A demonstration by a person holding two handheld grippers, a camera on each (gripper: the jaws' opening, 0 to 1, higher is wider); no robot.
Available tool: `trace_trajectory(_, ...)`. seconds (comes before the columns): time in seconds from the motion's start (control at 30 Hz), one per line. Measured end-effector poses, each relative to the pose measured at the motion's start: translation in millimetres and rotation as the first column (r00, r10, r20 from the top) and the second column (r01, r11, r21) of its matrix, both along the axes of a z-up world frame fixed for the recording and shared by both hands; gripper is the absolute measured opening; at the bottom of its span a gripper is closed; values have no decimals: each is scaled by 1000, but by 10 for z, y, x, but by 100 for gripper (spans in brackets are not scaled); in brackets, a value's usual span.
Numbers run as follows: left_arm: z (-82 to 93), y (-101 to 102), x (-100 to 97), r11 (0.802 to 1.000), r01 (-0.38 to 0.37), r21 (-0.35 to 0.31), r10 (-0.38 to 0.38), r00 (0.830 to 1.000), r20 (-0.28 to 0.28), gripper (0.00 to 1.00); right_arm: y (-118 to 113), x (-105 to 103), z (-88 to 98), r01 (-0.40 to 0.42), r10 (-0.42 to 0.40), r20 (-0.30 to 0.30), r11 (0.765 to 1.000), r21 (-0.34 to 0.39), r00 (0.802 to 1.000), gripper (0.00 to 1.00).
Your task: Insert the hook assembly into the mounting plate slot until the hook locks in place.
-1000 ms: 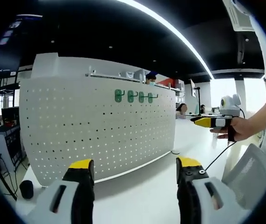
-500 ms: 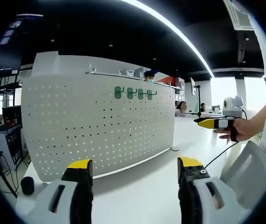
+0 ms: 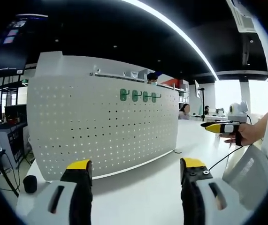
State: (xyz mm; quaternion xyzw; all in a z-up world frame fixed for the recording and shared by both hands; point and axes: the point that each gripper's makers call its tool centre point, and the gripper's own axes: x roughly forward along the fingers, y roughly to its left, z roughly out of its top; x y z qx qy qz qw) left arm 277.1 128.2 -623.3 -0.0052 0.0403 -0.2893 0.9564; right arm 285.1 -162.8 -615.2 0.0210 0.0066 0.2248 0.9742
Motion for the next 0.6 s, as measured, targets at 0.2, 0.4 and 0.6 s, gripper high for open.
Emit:
trace_trajectory(0.2,16,1,-27,1000,-5,-4,5,1000,1,80,-34,-54,-3,5,-5,2,1000,3,1000,67)
trace_trajectory(0.4,16,-4,-35,1000,-8,-4,8,1000,-2,80,-47,-80,-25,14,-14,-4,1000,8,1000,68)
trace_trajectory(0.6,-3,4,-38,1000,-7,-6,7,1000,-6,80,-42,-77,-39,14,-14,-6,1000,10,1000,68)
